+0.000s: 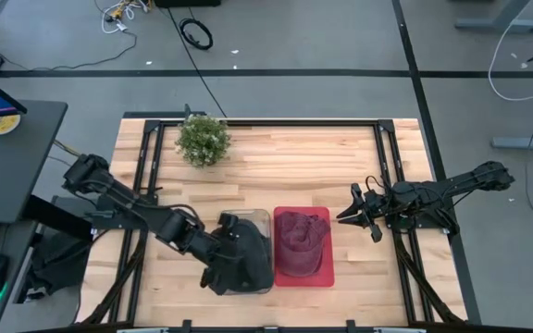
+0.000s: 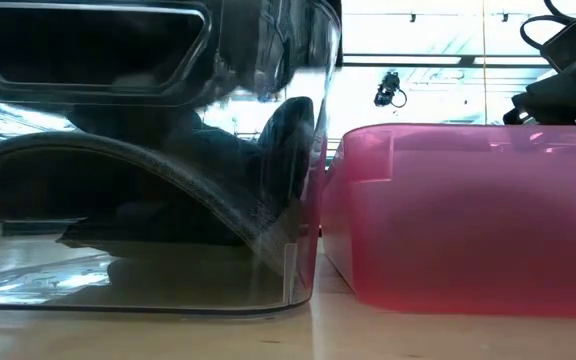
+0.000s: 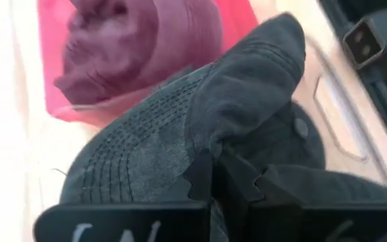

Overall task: Pick & Place hat
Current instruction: Put the black cap into the transparent bin

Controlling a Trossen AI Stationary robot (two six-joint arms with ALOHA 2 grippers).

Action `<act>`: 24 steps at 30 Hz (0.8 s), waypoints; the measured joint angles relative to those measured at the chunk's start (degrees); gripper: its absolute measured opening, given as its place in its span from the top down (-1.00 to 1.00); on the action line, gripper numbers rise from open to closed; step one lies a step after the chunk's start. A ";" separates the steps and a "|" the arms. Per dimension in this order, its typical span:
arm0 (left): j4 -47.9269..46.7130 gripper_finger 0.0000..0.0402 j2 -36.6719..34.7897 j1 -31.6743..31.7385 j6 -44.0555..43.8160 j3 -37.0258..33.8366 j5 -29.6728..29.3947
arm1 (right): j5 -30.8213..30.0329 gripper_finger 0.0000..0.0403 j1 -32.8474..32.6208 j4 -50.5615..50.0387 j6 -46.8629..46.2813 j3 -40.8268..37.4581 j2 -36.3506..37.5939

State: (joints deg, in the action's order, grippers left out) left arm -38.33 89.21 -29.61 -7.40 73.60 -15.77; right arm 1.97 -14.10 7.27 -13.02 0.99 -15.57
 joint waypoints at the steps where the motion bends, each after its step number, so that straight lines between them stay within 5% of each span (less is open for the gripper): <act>1: -0.16 0.93 0.74 0.59 0.47 0.00 0.89 | 0.01 0.66 -0.01 0.00 0.01 0.00 0.00; 8: -0.13 0.92 6.31 4.97 0.64 0.11 10.83 | 0.01 0.66 -0.01 0.00 0.02 0.00 0.00; 24: 3.43 0.88 15.87 13.07 3.26 0.37 22.52 | 0.01 0.66 0.01 -0.02 0.01 0.00 0.00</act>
State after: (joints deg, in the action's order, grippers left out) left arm -34.90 105.08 -16.54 -4.14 73.97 6.74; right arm 1.98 -14.10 7.25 -13.00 0.99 -15.57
